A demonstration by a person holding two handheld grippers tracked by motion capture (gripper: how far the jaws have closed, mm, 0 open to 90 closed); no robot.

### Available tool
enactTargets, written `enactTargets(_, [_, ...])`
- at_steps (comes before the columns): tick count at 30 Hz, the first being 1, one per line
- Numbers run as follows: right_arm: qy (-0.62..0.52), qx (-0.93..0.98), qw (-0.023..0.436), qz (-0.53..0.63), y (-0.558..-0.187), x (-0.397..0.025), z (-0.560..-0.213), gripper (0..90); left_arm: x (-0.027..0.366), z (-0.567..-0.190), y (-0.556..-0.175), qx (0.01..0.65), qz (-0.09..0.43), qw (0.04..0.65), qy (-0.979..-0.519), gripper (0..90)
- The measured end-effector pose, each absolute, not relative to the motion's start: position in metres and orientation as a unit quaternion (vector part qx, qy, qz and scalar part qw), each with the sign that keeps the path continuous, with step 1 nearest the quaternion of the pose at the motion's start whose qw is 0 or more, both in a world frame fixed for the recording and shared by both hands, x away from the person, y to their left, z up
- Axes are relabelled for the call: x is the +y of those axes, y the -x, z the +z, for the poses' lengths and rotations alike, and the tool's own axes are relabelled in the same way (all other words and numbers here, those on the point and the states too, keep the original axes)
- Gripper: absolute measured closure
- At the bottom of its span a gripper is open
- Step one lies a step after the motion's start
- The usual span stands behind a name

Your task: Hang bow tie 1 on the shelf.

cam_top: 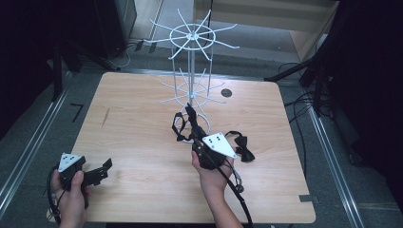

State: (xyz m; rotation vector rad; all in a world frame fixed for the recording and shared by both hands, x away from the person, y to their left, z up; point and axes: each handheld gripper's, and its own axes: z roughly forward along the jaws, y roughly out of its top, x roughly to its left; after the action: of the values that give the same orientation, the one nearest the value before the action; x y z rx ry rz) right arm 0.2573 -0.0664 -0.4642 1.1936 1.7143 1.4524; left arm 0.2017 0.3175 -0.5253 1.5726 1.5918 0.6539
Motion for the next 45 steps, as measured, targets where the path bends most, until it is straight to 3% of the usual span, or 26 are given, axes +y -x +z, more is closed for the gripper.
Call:
enactTargets(14, [-0.484, 0.626, 0.246, 0.559, -0.269, -0.075, -0.470, 75.5, 0.317, -0.525, -0.202, 0.628, 0.258, 0.394, -0.620, 0.0])
enactTargets(27, [-0.519, 0.624, 0.185, 0.554, -0.289, -0.074, -0.478, 68.8, 0.317, -0.525, -0.202, 0.628, 0.256, 0.394, -0.620, 0.0])
enactTargets(35, [-0.483, 0.667, 0.184, 0.537, -0.289, -0.077, -0.481, 52.4, 0.317, -0.525, -0.202, 0.629, 0.256, 0.395, -0.619, 0.0])
enactTargets(45, [-0.442, 0.701, 0.200, 0.522, -0.281, -0.087, -0.480, 43.8, 0.318, -0.525, -0.202, 0.629, 0.256, 0.395, -0.619, 0.0])
